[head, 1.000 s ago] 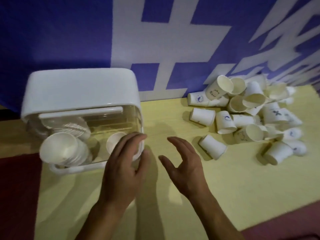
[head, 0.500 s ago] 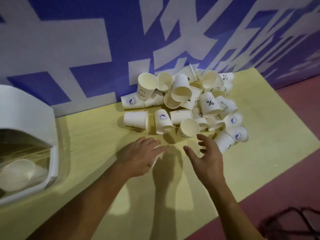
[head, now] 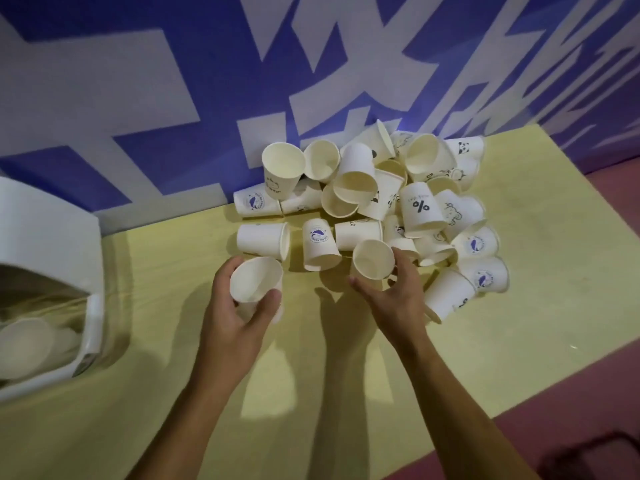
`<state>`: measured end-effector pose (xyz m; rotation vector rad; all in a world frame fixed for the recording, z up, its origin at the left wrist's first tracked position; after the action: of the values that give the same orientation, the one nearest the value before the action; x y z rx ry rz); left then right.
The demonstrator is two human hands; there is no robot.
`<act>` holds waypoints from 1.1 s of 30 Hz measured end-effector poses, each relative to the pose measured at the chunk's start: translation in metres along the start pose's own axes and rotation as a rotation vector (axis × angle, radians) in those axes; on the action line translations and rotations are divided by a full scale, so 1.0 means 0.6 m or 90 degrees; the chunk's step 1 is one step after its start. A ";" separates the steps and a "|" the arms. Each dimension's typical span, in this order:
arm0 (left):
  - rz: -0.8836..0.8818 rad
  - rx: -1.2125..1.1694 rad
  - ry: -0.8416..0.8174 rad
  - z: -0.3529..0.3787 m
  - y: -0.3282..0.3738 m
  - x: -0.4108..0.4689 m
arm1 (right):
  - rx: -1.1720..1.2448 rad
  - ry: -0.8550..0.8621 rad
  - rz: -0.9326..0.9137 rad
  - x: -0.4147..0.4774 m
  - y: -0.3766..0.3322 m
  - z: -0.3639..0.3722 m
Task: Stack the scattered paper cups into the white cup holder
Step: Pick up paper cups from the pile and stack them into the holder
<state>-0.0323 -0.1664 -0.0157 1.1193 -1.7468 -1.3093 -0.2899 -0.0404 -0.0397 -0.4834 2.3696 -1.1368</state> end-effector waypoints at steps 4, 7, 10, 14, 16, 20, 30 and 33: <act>-0.025 -0.003 0.033 -0.032 -0.010 -0.017 | 0.010 0.019 -0.015 0.001 -0.003 0.010; -0.042 -0.006 0.065 -0.063 -0.023 -0.027 | 0.011 0.028 -0.007 -0.008 -0.010 0.012; -0.044 -0.021 0.090 -0.094 -0.027 -0.037 | 0.018 0.033 -0.017 -0.029 -0.021 0.011; -0.051 -0.052 0.118 -0.145 -0.032 -0.057 | 0.033 0.019 -0.047 -0.079 -0.053 0.015; -0.048 -0.069 0.125 -0.176 -0.029 -0.069 | 0.050 0.001 -0.077 -0.112 -0.082 0.026; -0.029 -0.082 0.138 -0.254 -0.010 -0.100 | 0.071 -0.071 -0.127 -0.194 -0.143 0.080; 0.033 -0.081 0.222 -0.493 0.004 -0.167 | 0.081 -0.241 -0.195 -0.429 -0.258 0.299; 0.050 -0.070 0.226 -0.524 -0.006 -0.143 | 0.082 -0.269 -0.208 -0.458 -0.271 0.342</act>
<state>0.2811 -0.2092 0.0632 1.1303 -1.4265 -1.0693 0.0682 -0.1305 0.0471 -0.9852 1.8851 -1.1762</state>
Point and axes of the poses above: each hand's wrist, its own x-axis towards the middle knuckle, its own z-axis out of the palm, y = z × x, the point moved 6 cm from there along x, towards the middle knuckle, and after that the axes turned 9 degrees about z, right-handed, at the moved point
